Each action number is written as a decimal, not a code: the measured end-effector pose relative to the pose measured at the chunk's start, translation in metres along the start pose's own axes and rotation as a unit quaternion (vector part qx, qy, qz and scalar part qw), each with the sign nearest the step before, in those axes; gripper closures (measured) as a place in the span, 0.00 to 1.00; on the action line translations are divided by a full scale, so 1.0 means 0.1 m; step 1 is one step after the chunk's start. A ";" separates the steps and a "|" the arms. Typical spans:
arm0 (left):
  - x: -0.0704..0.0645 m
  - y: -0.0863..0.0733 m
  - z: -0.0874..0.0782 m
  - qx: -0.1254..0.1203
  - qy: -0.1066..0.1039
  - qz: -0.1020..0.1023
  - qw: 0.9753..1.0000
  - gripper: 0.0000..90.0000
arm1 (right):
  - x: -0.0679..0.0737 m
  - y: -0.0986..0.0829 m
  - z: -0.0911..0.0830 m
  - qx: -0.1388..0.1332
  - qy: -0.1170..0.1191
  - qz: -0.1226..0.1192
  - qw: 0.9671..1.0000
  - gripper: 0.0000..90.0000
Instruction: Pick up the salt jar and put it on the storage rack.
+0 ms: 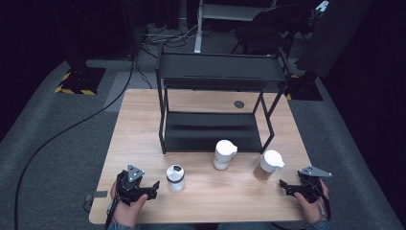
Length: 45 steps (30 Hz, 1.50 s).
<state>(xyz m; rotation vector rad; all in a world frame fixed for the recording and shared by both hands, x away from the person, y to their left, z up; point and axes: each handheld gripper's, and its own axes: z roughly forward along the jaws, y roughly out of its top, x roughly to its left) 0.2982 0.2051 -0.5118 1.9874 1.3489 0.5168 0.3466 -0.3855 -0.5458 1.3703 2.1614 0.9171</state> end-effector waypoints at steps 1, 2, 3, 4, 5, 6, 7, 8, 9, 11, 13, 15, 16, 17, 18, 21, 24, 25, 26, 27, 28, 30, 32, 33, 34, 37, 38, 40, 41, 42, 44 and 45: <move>0.00 0.01 -0.01 -0.002 0.000 -0.001 1.000 0.06 | 0.00 0.00 0.00 0.000 0.000 0.000 1.000 0.05; -0.01 0.02 -0.02 -0.003 0.000 0.000 1.000 0.06 | 0.00 0.00 0.00 0.000 0.000 0.000 1.000 0.05; -0.01 0.03 -0.03 -0.005 0.001 0.000 1.000 0.06 | 0.00 0.00 0.00 0.000 0.000 0.000 1.000 0.05; -0.01 0.04 -0.05 -0.006 0.001 0.001 1.000 0.06 | 0.00 0.00 0.00 0.000 0.000 0.000 1.000 0.05; -0.02 0.05 -0.06 -0.010 0.000 0.000 1.000 0.06 | 0.00 0.00 0.00 0.000 0.000 0.000 1.000 0.05; -0.02 0.06 -0.08 -0.011 0.000 0.001 1.000 0.06 | 0.00 0.00 0.00 0.000 0.000 0.000 1.000 0.05; -0.02 0.07 -0.08 -0.013 0.000 0.002 1.000 0.06 | 0.00 0.00 0.00 0.000 0.000 0.000 1.000 0.05; -0.03 0.08 -0.10 -0.015 0.000 0.002 1.000 0.06 | 0.00 0.00 0.00 0.000 0.000 0.000 1.000 0.05; -0.03 0.09 -0.11 -0.017 -0.001 0.003 1.000 0.06 | 0.00 0.00 0.00 0.000 0.000 0.000 1.000 0.05; -0.04 0.11 -0.13 -0.020 -0.002 0.003 1.000 0.06 | 0.00 0.00 0.00 0.000 0.000 0.000 1.000 0.05; -0.04 0.12 -0.15 -0.021 -0.005 0.004 1.000 0.06 | 0.00 0.00 0.00 0.000 0.000 0.000 1.000 0.05; -0.05 0.14 -0.16 -0.022 -0.009 0.003 1.000 0.06 | 0.00 0.00 0.00 0.000 0.000 0.000 1.000 0.05; -0.05 0.14 -0.17 -0.022 -0.010 0.002 1.000 0.06 | 0.00 0.00 0.00 0.000 0.000 0.000 1.000 0.05; -0.05 0.15 -0.18 -0.022 -0.011 0.001 1.000 0.06 | 0.00 0.00 0.00 0.000 0.000 0.000 1.000 0.05; -0.05 0.16 -0.19 -0.024 -0.011 0.002 1.000 0.06 | 0.00 0.00 0.00 0.000 0.000 0.000 1.000 0.05; -0.07 0.18 -0.22 -0.026 -0.013 0.003 1.000 0.06 | 0.00 0.00 0.00 0.000 0.000 0.000 1.000 0.05; -0.08 0.21 -0.25 -0.027 -0.015 0.004 0.999 0.06 | 0.00 0.00 0.00 0.000 0.000 0.000 1.000 0.05; -0.09 0.22 -0.26 -0.029 -0.017 0.004 0.999 0.06 | 0.00 0.00 0.00 0.000 0.000 0.000 1.000 0.05; -0.09 0.23 -0.27 -0.028 -0.018 0.004 0.999 0.06 | 0.00 0.00 0.00 0.000 0.000 0.000 1.000 0.05; -0.10 0.24 -0.28 -0.030 -0.019 0.004 0.999 0.06 | 0.00 0.00 0.00 0.000 0.000 0.000 1.000 0.05; -0.10 0.24 -0.29 -0.031 -0.020 0.004 0.999 0.06 | 0.00 0.00 0.00 0.000 0.000 0.000 1.000 0.05; -0.11 0.26 -0.31 -0.033 -0.021 0.004 0.999 0.06 | 0.00 0.00 0.00 0.000 0.000 0.000 1.000 0.05; -0.12 0.28 -0.32 -0.034 -0.022 0.005 0.999 0.06 | 0.00 0.00 0.00 0.000 0.000 0.000 1.000 0.05; -0.13 0.28 -0.33 -0.036 -0.022 0.006 0.999 0.06 | 0.00 0.00 0.00 0.000 0.000 0.000 1.000 0.05; -0.13 0.29 -0.34 -0.037 -0.022 0.005 0.999 0.06 | 0.00 0.00 0.00 0.000 0.000 0.000 1.000 0.05; -0.15 0.31 -0.36 -0.039 -0.023 0.006 0.999 0.06 | 0.00 0.00 0.00 0.000 0.000 0.000 1.000 0.05; -0.16 0.32 -0.37 -0.041 -0.024 0.006 0.999 0.06 | 0.00 0.00 0.00 0.000 0.000 0.000 1.000 0.05; -0.18 0.34 -0.38 -0.041 -0.026 0.007 0.999 0.06 | 0.00 0.00 0.00 0.000 0.001 0.000 1.000 0.05; -0.18 0.35 -0.38 -0.043 -0.026 0.007 0.999 0.06 | 0.00 0.00 0.00 0.000 0.001 0.000 1.000 0.05; -0.19 0.35 -0.38 -0.044 -0.027 0.009 0.999 0.06 | 0.00 0.00 0.00 0.000 0.001 0.000 1.000 0.05; -0.21 0.37 -0.39 -0.049 -0.027 0.010 0.998 0.06 | 0.00 0.00 0.00 0.000 0.001 0.000 1.000 0.05; -0.21 0.38 -0.40 -0.050 -0.028 0.010 0.998 0.06 | 0.00 0.00 0.00 0.000 0.001 0.000 1.000 0.05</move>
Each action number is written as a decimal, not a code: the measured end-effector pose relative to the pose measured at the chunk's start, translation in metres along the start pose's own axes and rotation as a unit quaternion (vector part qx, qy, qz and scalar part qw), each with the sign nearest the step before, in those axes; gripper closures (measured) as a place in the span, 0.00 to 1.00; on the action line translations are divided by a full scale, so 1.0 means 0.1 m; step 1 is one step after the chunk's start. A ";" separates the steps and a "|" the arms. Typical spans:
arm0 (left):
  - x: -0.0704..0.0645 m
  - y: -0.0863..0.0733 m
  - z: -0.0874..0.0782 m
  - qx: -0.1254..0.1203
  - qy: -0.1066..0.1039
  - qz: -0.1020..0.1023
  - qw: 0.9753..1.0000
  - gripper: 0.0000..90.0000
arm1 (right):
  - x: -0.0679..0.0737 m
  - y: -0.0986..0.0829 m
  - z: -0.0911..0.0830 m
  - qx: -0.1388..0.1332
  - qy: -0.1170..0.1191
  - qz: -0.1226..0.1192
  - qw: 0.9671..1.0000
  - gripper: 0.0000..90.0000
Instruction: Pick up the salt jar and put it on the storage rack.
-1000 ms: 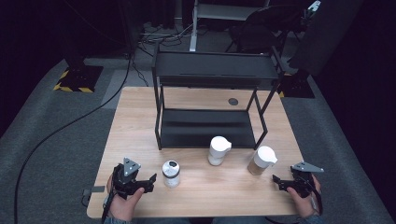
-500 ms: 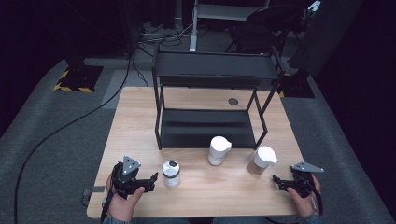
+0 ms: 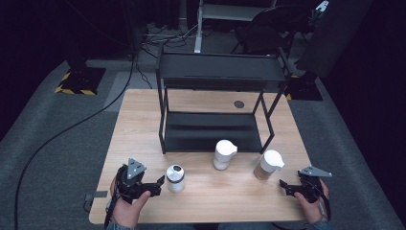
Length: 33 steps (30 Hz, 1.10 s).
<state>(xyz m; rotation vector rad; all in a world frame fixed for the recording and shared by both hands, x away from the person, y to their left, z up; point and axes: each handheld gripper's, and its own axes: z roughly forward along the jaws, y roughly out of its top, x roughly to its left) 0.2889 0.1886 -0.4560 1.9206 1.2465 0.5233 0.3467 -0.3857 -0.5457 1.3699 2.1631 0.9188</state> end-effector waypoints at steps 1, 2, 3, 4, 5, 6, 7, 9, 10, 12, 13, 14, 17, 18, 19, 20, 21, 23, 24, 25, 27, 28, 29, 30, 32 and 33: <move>-0.01 0.01 0.00 -0.001 -0.001 0.000 1.000 0.06 | 0.00 0.00 0.00 0.000 0.000 0.000 1.000 0.05; -0.02 0.02 -0.01 -0.002 -0.002 0.002 1.000 0.06 | 0.00 0.00 0.00 0.000 0.000 0.000 1.000 0.05; -0.03 0.03 -0.01 -0.002 -0.002 0.002 1.000 0.06 | 0.00 0.00 0.00 0.000 0.000 0.000 1.000 0.05; -0.04 0.04 -0.01 -0.002 -0.003 0.003 1.000 0.06 | 0.00 0.00 0.00 0.000 0.000 0.000 1.000 0.05; -0.05 0.05 -0.01 -0.001 -0.005 0.004 1.000 0.06 | 0.00 0.00 0.00 0.000 0.000 0.000 1.000 0.05; -0.06 0.05 -0.01 -0.002 -0.006 0.003 1.000 0.06 | 0.00 0.00 0.00 0.000 0.000 0.000 1.000 0.05; -0.06 0.05 -0.01 -0.002 -0.006 0.004 1.000 0.06 | 0.00 0.00 0.00 0.000 0.000 0.000 1.000 0.05; -0.08 0.06 -0.01 -0.004 -0.008 0.004 1.000 0.06 | 0.00 0.00 0.00 0.000 0.000 -0.001 1.000 0.05; -0.09 0.07 -0.01 -0.004 -0.008 0.005 1.000 0.06 | 0.00 0.00 0.00 0.000 0.000 0.000 1.000 0.05; -0.11 0.08 -0.01 -0.005 -0.009 0.006 1.000 0.06 | 0.00 0.00 0.00 0.000 0.000 0.000 1.000 0.05; -0.12 0.09 -0.01 -0.005 -0.009 0.008 1.000 0.06 | 0.00 0.00 0.00 0.000 0.000 -0.001 1.000 0.05; -0.12 0.09 -0.01 -0.006 -0.010 0.008 1.000 0.06 | 0.00 0.00 0.00 0.000 0.001 0.000 1.000 0.05; -0.15 0.11 -0.01 -0.007 -0.011 0.010 1.000 0.06 | 0.00 0.00 0.00 0.000 0.001 -0.001 1.000 0.05; -0.16 0.12 -0.01 -0.007 -0.011 0.011 1.000 0.06 | 0.00 0.00 0.00 0.000 0.001 -0.001 1.000 0.05; -0.16 0.12 -0.01 -0.006 -0.011 0.012 1.000 0.06 | 0.00 0.00 0.00 0.000 0.001 -0.001 1.000 0.05; -0.17 0.13 -0.01 -0.007 -0.011 0.012 1.000 0.06 | 0.00 0.00 0.00 0.000 0.001 -0.001 1.000 0.05; -0.18 0.13 -0.01 -0.007 -0.011 0.013 1.000 0.06 | 0.00 0.00 0.00 0.000 0.001 -0.001 1.000 0.05; -0.19 0.14 -0.01 -0.008 -0.011 0.014 1.000 0.06 | 0.00 0.00 0.00 0.000 0.001 -0.001 1.000 0.05; -0.20 0.15 -0.01 -0.008 -0.012 0.015 1.000 0.06 | 0.00 0.00 0.00 0.000 0.001 -0.001 1.000 0.05; -0.21 0.15 0.00 -0.008 -0.013 0.015 1.000 0.06 | 0.00 0.00 0.00 0.000 0.001 -0.001 1.000 0.05; -0.22 0.15 0.01 -0.007 -0.013 0.017 1.000 0.06 | 0.00 0.00 0.00 0.000 0.001 -0.001 1.000 0.05; -0.23 0.16 0.01 -0.007 -0.013 0.018 1.000 0.06 | 0.00 0.00 0.00 0.000 0.001 -0.001 1.000 0.05; -0.24 0.16 0.02 -0.007 -0.014 0.017 1.000 0.06 | 0.00 0.00 0.00 0.000 0.001 -0.001 1.000 0.05; -0.24 0.16 0.02 -0.007 -0.015 0.018 1.000 0.06 | 0.00 0.00 0.00 0.000 0.001 -0.001 1.000 0.05; -0.26 0.17 0.04 -0.007 -0.016 0.019 1.000 0.06 | 0.00 0.00 0.00 0.000 0.001 -0.001 1.000 0.05; -0.27 0.18 0.04 -0.007 -0.017 0.018 1.000 0.06 | 0.00 0.00 0.00 0.000 0.001 -0.001 1.000 0.05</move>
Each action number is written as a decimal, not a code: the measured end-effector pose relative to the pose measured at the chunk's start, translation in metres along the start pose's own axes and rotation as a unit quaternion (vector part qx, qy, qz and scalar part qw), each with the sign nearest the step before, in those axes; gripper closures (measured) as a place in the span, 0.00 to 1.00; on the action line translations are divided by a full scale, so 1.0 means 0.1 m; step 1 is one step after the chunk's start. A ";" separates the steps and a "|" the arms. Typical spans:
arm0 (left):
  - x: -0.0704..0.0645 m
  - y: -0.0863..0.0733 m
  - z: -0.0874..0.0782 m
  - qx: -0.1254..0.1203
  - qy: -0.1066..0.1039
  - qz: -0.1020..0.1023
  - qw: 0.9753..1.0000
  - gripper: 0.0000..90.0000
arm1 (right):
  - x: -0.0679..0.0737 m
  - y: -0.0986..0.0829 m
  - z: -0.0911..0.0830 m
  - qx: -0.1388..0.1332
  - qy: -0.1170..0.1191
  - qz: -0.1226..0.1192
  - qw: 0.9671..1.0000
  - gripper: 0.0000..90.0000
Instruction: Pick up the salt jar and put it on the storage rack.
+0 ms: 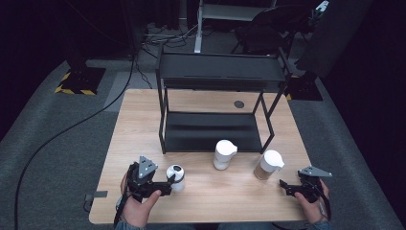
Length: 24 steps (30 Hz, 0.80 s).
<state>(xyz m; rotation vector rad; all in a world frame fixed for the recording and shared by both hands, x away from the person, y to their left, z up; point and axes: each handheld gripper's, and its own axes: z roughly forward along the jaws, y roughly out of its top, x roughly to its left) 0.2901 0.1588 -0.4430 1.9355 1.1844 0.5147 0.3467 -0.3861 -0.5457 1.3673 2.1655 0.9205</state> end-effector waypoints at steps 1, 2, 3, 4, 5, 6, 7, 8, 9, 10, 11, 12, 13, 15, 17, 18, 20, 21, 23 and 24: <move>0.00 0.00 0.00 0.001 -0.001 0.001 1.000 0.06 | 0.00 0.00 0.00 0.000 0.000 0.000 1.000 0.05; -0.01 0.01 0.00 0.001 0.000 0.001 1.000 0.06 | 0.00 0.00 0.00 0.000 0.000 0.000 1.000 0.05; -0.01 0.01 0.00 0.001 -0.001 0.002 1.000 0.06 | 0.00 0.00 0.00 0.000 0.000 0.000 1.000 0.05; -0.02 0.02 0.01 0.000 -0.001 0.002 1.000 0.06 | 0.00 0.00 0.00 0.000 0.000 0.000 1.000 0.05; -0.02 0.02 0.01 0.000 -0.001 0.002 1.000 0.06 | 0.00 0.00 0.00 0.000 0.000 0.000 1.000 0.05; -0.03 0.03 0.01 0.000 0.000 0.003 1.000 0.06 | 0.00 0.00 0.00 0.000 0.000 0.000 1.000 0.05; -0.03 0.03 0.02 0.001 -0.001 0.003 1.000 0.06 | 0.00 0.00 0.00 0.000 0.000 0.000 1.000 0.05; -0.04 0.03 0.02 0.000 -0.001 0.003 1.000 0.06 | 0.00 0.00 0.00 0.000 0.000 0.000 1.000 0.05; -0.05 0.03 0.02 0.000 -0.002 0.003 1.000 0.06 | 0.00 0.00 0.00 0.000 0.000 0.000 1.000 0.05; -0.05 0.04 0.03 0.000 -0.002 0.003 1.000 0.06 | 0.00 0.00 0.00 0.000 0.000 0.000 1.000 0.05; -0.06 0.04 0.03 0.001 -0.003 0.004 1.000 0.06 | 0.00 0.00 0.00 0.000 0.000 0.000 1.000 0.05; -0.06 0.04 0.04 0.000 -0.004 0.003 1.000 0.06 | 0.00 0.00 0.00 0.000 0.000 0.000 1.000 0.05; -0.07 0.04 0.04 0.001 -0.004 0.004 1.000 0.06 | 0.00 0.00 0.00 0.000 0.000 0.000 1.000 0.05; -0.08 0.05 0.05 0.000 -0.004 0.004 1.000 0.06 | 0.00 0.00 0.00 0.000 0.000 0.000 1.000 0.05; -0.09 0.05 0.06 -0.001 -0.004 0.003 1.000 0.06 | 0.00 0.00 0.00 0.000 0.000 0.000 1.000 0.05; -0.09 0.06 0.06 -0.001 -0.005 0.003 1.000 0.06 | 0.00 0.00 0.00 0.000 0.000 0.000 1.000 0.05; -0.10 0.06 0.07 -0.001 -0.005 0.005 1.000 0.06 | 0.00 0.00 0.00 0.000 0.000 0.000 1.000 0.05; -0.11 0.06 0.07 -0.001 -0.005 0.006 1.000 0.06 | 0.00 0.00 0.00 0.000 0.000 0.000 1.000 0.05; -0.12 0.06 0.08 -0.002 -0.007 0.006 1.000 0.06 | 0.00 0.00 0.00 0.000 0.000 0.000 1.000 0.05; -0.12 0.06 0.09 -0.002 -0.008 0.006 1.000 0.06 | 0.00 0.00 0.00 0.000 0.000 0.000 1.000 0.05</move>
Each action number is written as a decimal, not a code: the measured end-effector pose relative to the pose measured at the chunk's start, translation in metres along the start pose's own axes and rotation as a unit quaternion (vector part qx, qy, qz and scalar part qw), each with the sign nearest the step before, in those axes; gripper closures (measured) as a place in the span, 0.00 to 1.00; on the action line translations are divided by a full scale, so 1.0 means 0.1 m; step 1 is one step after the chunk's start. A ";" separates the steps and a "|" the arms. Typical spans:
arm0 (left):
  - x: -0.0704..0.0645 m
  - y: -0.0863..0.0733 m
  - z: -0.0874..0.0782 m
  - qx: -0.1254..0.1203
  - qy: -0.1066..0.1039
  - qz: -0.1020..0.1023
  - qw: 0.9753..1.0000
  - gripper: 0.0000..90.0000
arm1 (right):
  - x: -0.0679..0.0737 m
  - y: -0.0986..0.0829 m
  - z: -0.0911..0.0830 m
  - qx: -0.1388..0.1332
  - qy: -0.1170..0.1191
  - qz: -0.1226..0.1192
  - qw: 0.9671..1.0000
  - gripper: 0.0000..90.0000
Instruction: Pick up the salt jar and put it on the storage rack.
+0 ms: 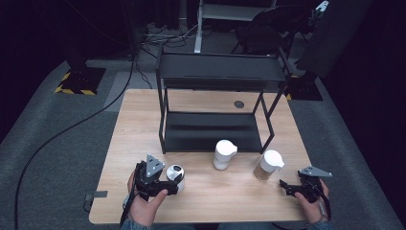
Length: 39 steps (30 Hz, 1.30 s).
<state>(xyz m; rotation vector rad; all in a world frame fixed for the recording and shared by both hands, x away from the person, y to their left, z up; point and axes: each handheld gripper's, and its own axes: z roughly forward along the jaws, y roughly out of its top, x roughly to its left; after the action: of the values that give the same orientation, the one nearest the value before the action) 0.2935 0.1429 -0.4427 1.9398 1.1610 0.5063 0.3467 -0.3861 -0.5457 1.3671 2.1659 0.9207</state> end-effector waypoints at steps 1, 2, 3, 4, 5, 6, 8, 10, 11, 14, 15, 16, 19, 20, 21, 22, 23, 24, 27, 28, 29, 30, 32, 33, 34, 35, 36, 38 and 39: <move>-0.01 0.00 0.01 -0.001 -0.001 -0.001 1.000 0.06 | 0.00 0.00 0.00 0.000 0.000 0.000 1.000 0.05; -0.01 0.00 0.01 -0.001 0.000 -0.001 1.000 0.06 | 0.00 0.00 0.00 0.000 0.000 0.000 1.000 0.05; -0.01 0.00 0.02 -0.001 -0.001 0.000 1.000 0.06 | 0.00 0.00 0.00 0.000 0.000 0.000 1.000 0.05; -0.01 -0.01 0.02 -0.001 -0.001 -0.001 1.000 0.06 | 0.00 0.00 0.00 0.000 0.000 0.000 1.000 0.05; -0.02 -0.01 0.02 -0.002 -0.001 -0.002 1.000 0.06 | 0.00 0.00 0.00 0.000 0.000 0.000 1.000 0.05; -0.02 -0.01 0.03 -0.003 0.000 -0.002 1.000 0.06 | 0.00 0.00 0.00 0.000 0.000 0.000 1.000 0.05; -0.02 -0.01 0.04 -0.007 0.001 -0.003 1.000 0.06 | 0.00 0.00 0.00 0.000 0.000 0.000 1.000 0.05; -0.03 -0.02 0.06 -0.008 -0.001 -0.004 1.000 0.06 | 0.00 0.00 0.00 0.000 0.000 0.000 1.000 0.05; -0.03 -0.02 0.06 -0.006 -0.001 -0.002 1.000 0.06 | 0.00 0.00 0.00 0.000 0.000 0.000 1.000 0.05; -0.04 -0.02 0.08 -0.005 -0.003 -0.001 1.000 0.06 | 0.00 0.00 0.00 0.000 0.000 0.000 1.000 0.05; -0.05 -0.02 0.09 -0.004 -0.003 -0.001 1.000 0.06 | 0.00 0.00 0.00 0.000 0.000 0.000 1.000 0.05; -0.05 -0.02 0.09 -0.005 -0.004 -0.001 1.000 0.06 | 0.00 0.00 0.00 0.000 0.000 0.000 1.000 0.05; -0.06 -0.03 0.11 -0.004 -0.004 -0.001 1.000 0.06 | 0.00 0.00 0.00 0.000 0.000 0.000 1.000 0.05; -0.06 -0.03 0.12 -0.004 -0.004 -0.001 1.000 0.06 | 0.00 0.00 0.00 0.000 0.000 0.000 1.000 0.05; -0.06 -0.03 0.12 -0.005 -0.004 -0.001 1.000 0.06 | 0.00 0.00 0.00 0.000 0.000 0.000 1.000 0.05; -0.06 -0.04 0.13 -0.005 -0.004 -0.002 1.000 0.06 | 0.00 0.00 0.00 0.000 0.000 0.000 1.000 0.05; -0.06 -0.04 0.13 -0.006 -0.004 -0.003 1.000 0.06 | 0.00 0.00 0.00 0.000 0.000 0.000 1.000 0.05; -0.06 -0.04 0.14 -0.005 -0.003 -0.002 1.000 0.06 | 0.00 0.00 0.00 0.000 0.000 0.000 1.000 0.05; -0.06 -0.07 0.18 -0.003 -0.003 -0.004 1.000 0.06 | 0.00 0.00 0.00 0.000 0.000 0.000 1.000 0.05; -0.06 -0.08 0.19 -0.001 -0.004 -0.004 1.000 0.06 | 0.00 0.00 0.00 0.000 0.000 0.000 1.000 0.05; -0.06 -0.09 0.21 0.000 -0.005 -0.004 1.000 0.06 | 0.00 0.00 0.00 0.000 0.000 0.000 1.000 0.05; -0.06 -0.10 0.22 0.001 -0.005 -0.004 1.000 0.06 | 0.00 0.00 0.00 0.000 0.000 0.000 1.000 0.05; -0.07 -0.11 0.24 0.003 -0.007 -0.002 1.000 0.07 | 0.00 0.00 0.00 0.000 0.000 0.000 1.000 0.05; -0.07 -0.11 0.25 0.003 -0.007 -0.003 1.000 0.07 | 0.00 0.00 0.00 0.000 0.000 0.000 1.000 0.05; -0.07 -0.11 0.26 0.004 -0.008 -0.003 1.000 0.07 | 0.00 0.00 0.00 0.000 0.000 0.000 1.000 0.05; -0.07 -0.12 0.27 0.004 -0.008 -0.003 1.000 0.07 | 0.00 0.00 0.00 0.000 0.000 0.000 1.000 0.05; -0.07 -0.12 0.27 0.005 -0.008 -0.002 1.000 0.07 | 0.00 0.00 0.00 0.000 0.000 0.000 1.000 0.05; -0.08 -0.13 0.29 0.004 -0.008 -0.002 1.000 0.07 | 0.00 0.00 0.00 0.000 0.000 0.000 1.000 0.05; -0.08 -0.14 0.30 0.005 -0.008 -0.002 1.000 0.07 | 0.00 0.00 0.00 0.000 0.000 0.000 1.000 0.05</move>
<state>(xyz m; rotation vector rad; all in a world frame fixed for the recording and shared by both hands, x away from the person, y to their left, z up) 0.3022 0.1268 -0.4708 1.9451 1.1598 0.4827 0.3467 -0.3861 -0.5457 1.3672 2.1659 0.9206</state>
